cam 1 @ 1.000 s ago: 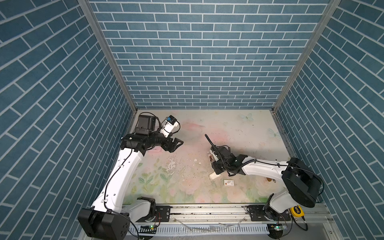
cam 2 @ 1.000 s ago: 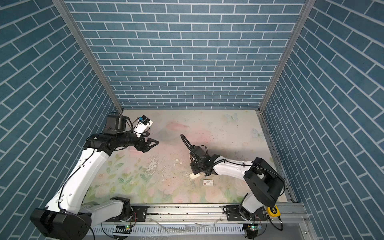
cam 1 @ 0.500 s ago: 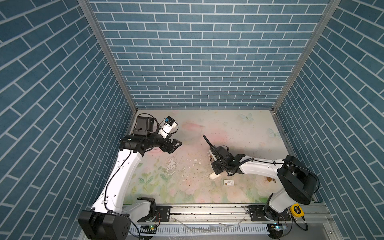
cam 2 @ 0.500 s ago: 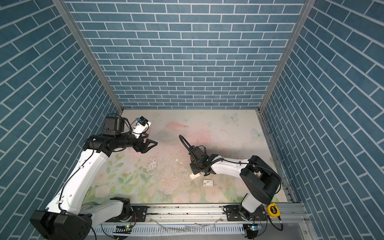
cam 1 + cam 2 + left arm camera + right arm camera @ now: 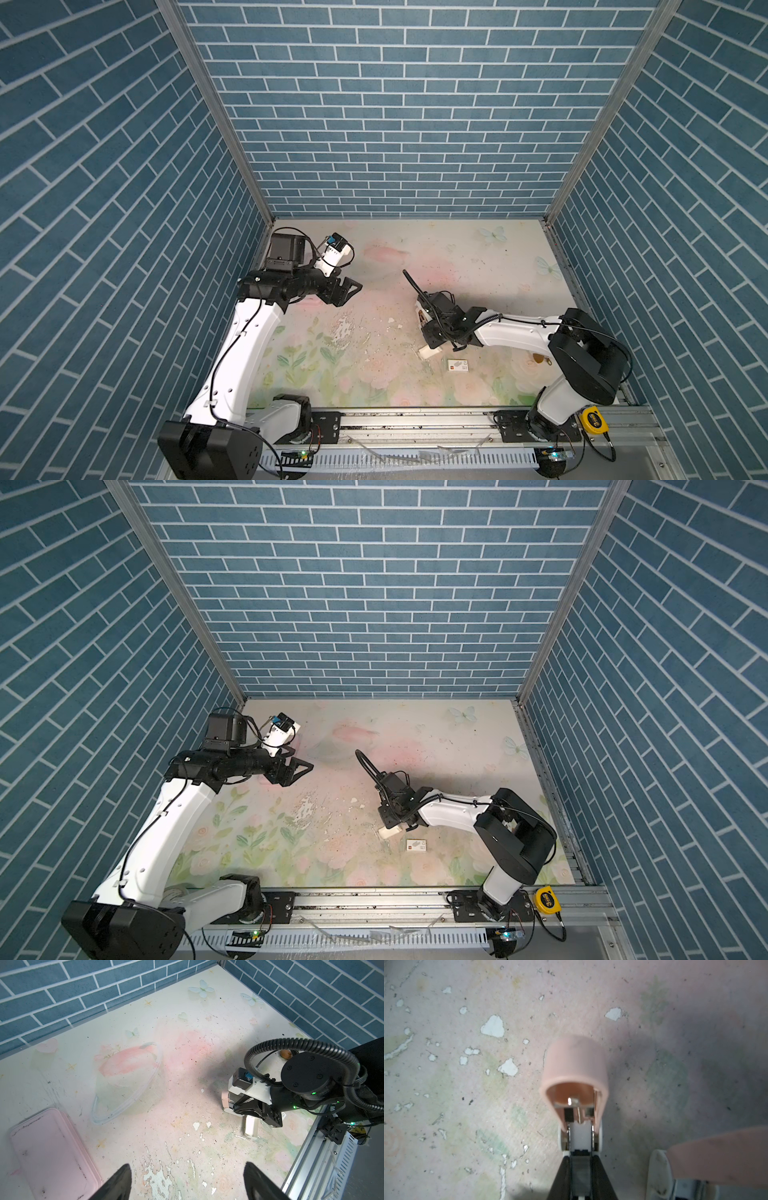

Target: Load the staples into the stapler

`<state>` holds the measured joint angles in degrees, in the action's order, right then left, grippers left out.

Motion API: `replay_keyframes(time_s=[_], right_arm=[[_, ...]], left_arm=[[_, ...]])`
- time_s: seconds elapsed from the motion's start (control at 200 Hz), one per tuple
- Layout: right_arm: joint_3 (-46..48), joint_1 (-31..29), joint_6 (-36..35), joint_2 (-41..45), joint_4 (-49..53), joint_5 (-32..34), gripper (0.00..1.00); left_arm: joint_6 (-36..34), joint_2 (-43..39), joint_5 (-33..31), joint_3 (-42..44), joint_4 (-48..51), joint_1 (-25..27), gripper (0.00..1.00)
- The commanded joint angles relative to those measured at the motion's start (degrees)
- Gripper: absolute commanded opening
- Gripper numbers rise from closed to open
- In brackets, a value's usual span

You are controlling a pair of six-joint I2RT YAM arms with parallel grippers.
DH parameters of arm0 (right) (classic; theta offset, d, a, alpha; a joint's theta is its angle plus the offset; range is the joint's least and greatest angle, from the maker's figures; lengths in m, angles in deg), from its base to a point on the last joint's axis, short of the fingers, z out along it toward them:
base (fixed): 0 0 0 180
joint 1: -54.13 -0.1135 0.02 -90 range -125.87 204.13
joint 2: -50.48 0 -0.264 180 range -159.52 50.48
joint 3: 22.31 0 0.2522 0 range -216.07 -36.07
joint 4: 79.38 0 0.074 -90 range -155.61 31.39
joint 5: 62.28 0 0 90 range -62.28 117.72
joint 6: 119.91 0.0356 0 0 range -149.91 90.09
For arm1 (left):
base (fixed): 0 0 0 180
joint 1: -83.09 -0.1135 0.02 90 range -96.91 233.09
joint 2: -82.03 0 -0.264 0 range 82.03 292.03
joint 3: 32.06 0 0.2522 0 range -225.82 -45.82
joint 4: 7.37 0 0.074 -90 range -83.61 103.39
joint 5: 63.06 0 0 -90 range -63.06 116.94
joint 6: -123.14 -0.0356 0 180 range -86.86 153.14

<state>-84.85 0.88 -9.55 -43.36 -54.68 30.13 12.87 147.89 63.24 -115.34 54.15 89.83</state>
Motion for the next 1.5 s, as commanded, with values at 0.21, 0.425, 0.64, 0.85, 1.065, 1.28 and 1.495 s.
replay_keyframes(time_s=[0.21, 0.425, 0.64, 0.85, 1.065, 1.28, 1.495], right_arm=[[-3.9, -0.3, -6.4, -4.7, -1.3, -3.7, 0.08], [-9.1, -1.4, -11.8, -9.3, -0.5, -7.1, 0.09], [-15.5, -3.2, -16.0, -14.2, 2.7, -10.4, 0.1], [-19.7, -4.7, -19.5, -17.0, 6.5, -12.1, 0.13], [-21.5, -5.9, -21.0, -18.4, 8.5, -11.6, 0.23], [-21.7, -6.0, -20.6, -17.3, 7.7, -9.6, 0.31], [-21.9, -6.0, -20.2, -14.6, 7.1, -6.8, 0.34]], left_arm=[[0.3, -1.2, 4.1, 0.9, 0.6, -5.7, 0.86], [-0.1, -0.8, 7.4, 0.9, 1.5, -11.0, 0.86], [-0.9, -1.5, 8.3, 1.7, 2.2, -13.6, 0.85], [-2.1, -1.9, 8.2, 2.8, 2.8, -14.7, 0.85], [-3.5, -2.2, 8.2, 4.4, 2.7, -15.4, 0.85], [-4.6, -2.0, 8.3, 4.6, 2.6, -15.5, 0.85], [-6.7, -1.1, 8.1, 3.9, 3.0, -15.5, 0.86]])
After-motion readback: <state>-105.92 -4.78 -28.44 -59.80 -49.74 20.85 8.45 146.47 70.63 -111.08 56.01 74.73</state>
